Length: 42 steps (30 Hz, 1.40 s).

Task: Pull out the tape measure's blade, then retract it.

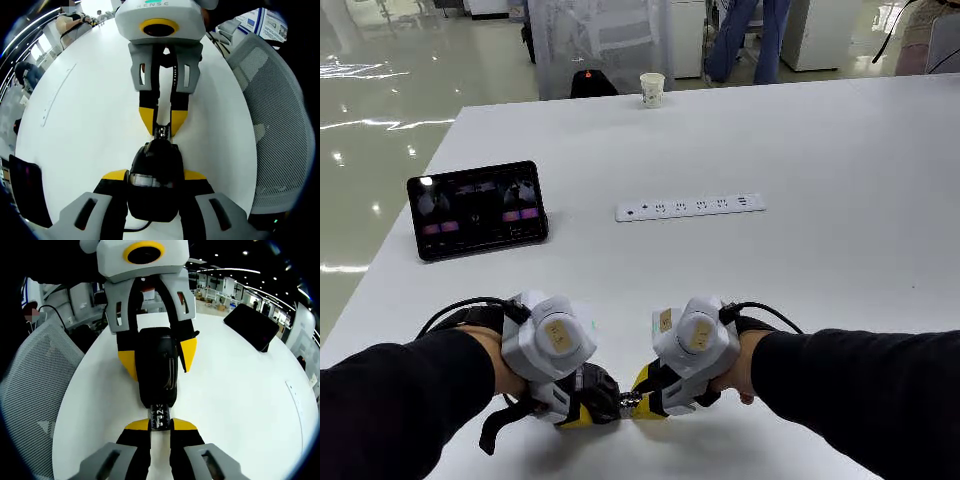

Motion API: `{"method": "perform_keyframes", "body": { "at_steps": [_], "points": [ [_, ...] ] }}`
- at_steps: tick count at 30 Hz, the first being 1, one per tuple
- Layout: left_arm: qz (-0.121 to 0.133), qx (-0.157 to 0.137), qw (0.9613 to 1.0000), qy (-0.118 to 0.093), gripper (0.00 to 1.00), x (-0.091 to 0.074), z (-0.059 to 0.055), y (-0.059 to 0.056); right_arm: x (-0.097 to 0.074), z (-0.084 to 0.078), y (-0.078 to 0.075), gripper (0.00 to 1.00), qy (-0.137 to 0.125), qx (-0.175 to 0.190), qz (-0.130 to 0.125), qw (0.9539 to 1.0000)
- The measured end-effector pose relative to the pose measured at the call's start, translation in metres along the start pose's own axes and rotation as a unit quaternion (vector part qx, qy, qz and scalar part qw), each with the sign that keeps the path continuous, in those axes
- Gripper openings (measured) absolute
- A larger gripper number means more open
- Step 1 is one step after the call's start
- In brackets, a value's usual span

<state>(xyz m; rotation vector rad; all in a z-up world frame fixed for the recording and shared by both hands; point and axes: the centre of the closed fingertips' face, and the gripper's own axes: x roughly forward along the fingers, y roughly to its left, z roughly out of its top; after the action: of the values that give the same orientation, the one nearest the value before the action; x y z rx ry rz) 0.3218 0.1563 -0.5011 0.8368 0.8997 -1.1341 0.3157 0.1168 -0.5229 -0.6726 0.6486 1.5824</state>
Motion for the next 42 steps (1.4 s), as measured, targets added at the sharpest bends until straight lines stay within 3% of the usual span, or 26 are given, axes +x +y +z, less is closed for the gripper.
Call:
{"method": "perform_keyframes", "body": {
  "at_steps": [42],
  "points": [
    [0.004, -0.006, 1.0, 0.002, 0.34, 0.0, 0.001, 0.001, -0.027, -0.029, -0.002, 0.1, 0.014, 0.009, -0.01, 0.9998]
  ]
}}
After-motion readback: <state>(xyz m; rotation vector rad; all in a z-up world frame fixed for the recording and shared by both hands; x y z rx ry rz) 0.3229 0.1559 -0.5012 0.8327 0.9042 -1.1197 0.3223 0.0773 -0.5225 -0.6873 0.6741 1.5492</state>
